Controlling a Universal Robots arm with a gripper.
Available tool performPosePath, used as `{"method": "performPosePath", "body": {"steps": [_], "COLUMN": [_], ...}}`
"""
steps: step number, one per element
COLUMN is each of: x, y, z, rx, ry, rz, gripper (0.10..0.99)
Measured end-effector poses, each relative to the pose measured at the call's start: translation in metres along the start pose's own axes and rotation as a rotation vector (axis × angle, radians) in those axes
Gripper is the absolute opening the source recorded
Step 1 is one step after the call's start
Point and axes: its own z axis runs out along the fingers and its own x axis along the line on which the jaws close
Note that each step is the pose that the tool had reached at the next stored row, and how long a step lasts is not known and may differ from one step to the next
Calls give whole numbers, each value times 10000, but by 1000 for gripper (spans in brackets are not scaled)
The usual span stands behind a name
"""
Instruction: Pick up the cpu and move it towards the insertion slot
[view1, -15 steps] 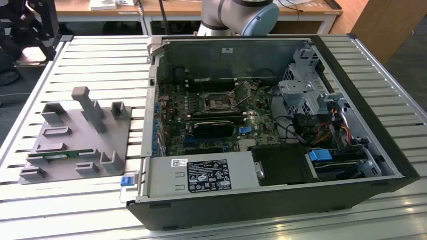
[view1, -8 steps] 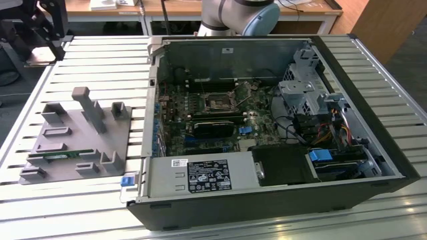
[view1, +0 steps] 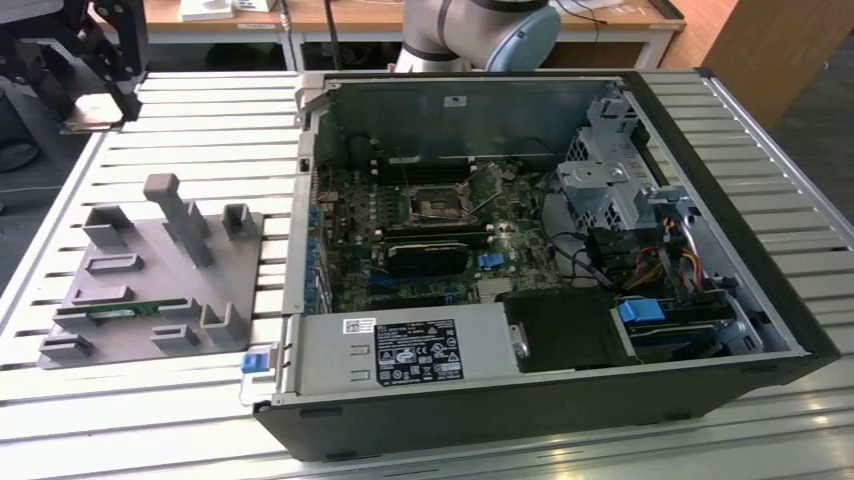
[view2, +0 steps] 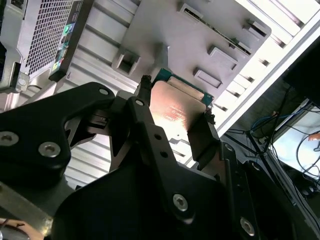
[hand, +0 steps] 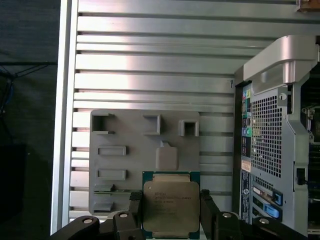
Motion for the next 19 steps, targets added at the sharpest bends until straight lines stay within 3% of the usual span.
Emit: {"method": "performPosePath", "body": {"steps": [12, 19], "x": [-96, -237], "y": [-2, -3], "z": [1, 1], "rx": [0, -1], "ry": [0, 0], "rz": [0, 0], "gripper": [545, 545]}}
